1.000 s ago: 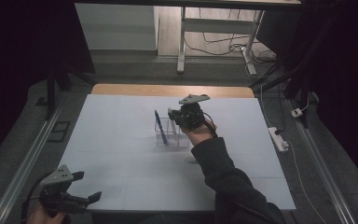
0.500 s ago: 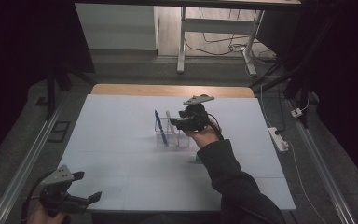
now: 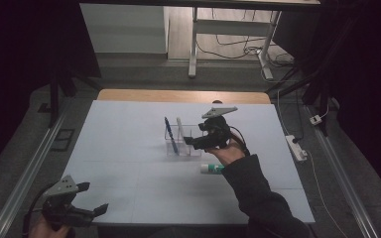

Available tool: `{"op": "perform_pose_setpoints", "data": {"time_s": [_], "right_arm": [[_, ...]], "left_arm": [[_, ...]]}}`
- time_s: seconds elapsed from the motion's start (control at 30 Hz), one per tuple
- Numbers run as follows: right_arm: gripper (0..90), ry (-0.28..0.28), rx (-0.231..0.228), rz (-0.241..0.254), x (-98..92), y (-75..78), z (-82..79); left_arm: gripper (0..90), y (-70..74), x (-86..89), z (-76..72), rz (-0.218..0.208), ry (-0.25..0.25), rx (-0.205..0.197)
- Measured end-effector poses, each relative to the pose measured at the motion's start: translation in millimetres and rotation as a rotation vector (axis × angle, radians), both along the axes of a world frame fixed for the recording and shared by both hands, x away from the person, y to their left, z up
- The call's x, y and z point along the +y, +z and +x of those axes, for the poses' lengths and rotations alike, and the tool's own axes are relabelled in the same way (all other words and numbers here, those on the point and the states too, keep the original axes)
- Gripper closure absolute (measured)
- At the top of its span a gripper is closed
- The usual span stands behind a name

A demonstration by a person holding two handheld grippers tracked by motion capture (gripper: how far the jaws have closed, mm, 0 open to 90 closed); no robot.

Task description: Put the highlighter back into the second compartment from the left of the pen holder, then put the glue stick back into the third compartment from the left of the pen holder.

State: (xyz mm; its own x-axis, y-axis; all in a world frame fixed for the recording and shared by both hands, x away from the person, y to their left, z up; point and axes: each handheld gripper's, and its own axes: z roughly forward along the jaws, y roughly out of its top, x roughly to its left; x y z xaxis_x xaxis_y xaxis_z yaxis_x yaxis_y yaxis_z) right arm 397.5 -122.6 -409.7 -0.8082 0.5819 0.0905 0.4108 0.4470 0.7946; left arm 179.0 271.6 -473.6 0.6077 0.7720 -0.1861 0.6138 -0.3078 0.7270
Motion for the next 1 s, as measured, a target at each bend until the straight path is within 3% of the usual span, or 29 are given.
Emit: {"op": "perform_pose_setpoints", "data": {"time_s": [0.17, 0.43, 0.7, 1.0], "right_arm": [[10.0, 0.027, -0.005, -0.053, -10.8, -2.8, -14.1], [0.3, 0.038, 0.028, -0.080, -34.1, -12.8, -32.7], [0.0, 0.022, 0.045, -0.116, -59.8, -34.1, -50.7], [0.0, -0.004, 0.093, -0.148, -75.9, -47.6, -55.7]], "left_arm": [[0.1, 0.1, -0.2, -0.1, 0.001, 0.000, -0.001], [0.0, 0.1, 0.0, 0.0, 0.000, 0.001, 0.001], [0.0, 0.5, -0.5, -0.4, -0.002, 0.001, -0.001], [0.0, 0.2, 0.0, -0.3, -0.003, -0.002, -0.003]]}}
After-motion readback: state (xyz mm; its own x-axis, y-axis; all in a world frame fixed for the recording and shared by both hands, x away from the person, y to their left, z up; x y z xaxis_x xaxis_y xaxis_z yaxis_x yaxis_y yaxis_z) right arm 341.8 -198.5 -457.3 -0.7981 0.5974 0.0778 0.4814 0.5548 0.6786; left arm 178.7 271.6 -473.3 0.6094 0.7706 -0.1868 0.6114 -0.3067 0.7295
